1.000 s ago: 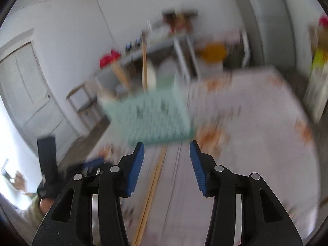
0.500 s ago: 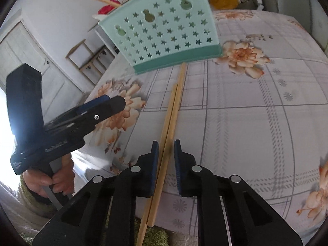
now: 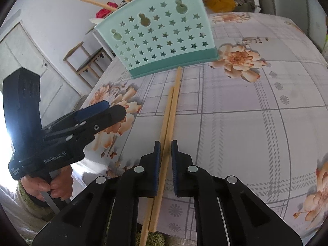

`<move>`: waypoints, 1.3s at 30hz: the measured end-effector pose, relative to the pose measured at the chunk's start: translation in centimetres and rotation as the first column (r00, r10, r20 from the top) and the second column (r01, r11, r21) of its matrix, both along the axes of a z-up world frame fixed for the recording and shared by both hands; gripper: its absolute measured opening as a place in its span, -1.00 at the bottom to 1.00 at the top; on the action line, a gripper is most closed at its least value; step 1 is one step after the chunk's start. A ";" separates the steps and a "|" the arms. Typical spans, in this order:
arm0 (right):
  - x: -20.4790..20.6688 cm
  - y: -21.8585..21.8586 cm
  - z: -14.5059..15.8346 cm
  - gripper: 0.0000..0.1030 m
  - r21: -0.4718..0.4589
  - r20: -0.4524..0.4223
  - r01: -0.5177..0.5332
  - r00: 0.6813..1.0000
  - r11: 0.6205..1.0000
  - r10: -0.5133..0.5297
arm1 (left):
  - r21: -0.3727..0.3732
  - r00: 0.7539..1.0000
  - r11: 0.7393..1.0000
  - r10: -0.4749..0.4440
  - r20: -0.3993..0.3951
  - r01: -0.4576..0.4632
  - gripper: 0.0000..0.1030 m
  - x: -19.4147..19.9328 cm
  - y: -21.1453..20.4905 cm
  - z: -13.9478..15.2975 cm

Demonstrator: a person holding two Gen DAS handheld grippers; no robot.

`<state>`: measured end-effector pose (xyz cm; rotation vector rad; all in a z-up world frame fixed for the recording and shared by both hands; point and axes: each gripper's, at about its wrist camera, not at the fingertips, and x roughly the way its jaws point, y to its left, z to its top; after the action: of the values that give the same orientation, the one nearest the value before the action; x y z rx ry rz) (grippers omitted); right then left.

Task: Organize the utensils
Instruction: 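Grasp a chopstick from the pile with the right gripper while the left gripper returns, then close the left gripper on another chopstick from the pile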

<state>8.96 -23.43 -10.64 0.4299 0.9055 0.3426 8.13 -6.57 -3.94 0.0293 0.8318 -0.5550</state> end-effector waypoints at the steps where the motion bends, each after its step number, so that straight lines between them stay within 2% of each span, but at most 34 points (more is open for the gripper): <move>1: -0.1 -0.1 0.0 -0.82 0.000 0.002 0.004 1.000 1.000 -0.004 | 0.002 1.000 1.000 -0.001 0.000 0.001 0.33 0.0 -0.1 0.0; 10: -0.3 0.1 -0.1 -0.82 -0.058 0.011 -0.015 1.000 0.998 0.015 | 0.027 1.000 0.999 -0.025 0.004 0.025 0.33 -0.2 -1.2 0.0; 18: -0.3 -0.9 -0.2 -0.87 -0.099 0.019 0.039 0.999 0.994 -0.037 | 0.065 0.998 0.996 -0.068 0.005 0.068 0.33 -0.5 -2.8 -0.2; 30: -0.6 -3.9 -0.7 -0.88 -0.078 0.009 0.133 0.991 0.988 -0.133 | 0.200 0.982 0.961 -0.189 -0.030 0.191 0.32 -1.8 -7.1 -1.5; 34: -0.9 -4.5 -0.9 -0.87 -0.058 0.009 0.146 0.989 0.988 -0.145 | 0.238 0.978 0.949 -0.201 -0.045 0.206 0.18 -1.9 -8.1 -2.0; 39: -1.3 -4.9 -1.0 -0.87 -0.045 0.012 0.155 0.988 0.987 -0.154 | 0.251 0.983 0.950 -0.177 -0.050 0.184 -0.07 -1.5 -8.4 -2.2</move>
<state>7.64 -28.32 -11.65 0.4534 0.8648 0.1815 6.64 -14.94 -6.18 0.3373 0.9284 -0.6188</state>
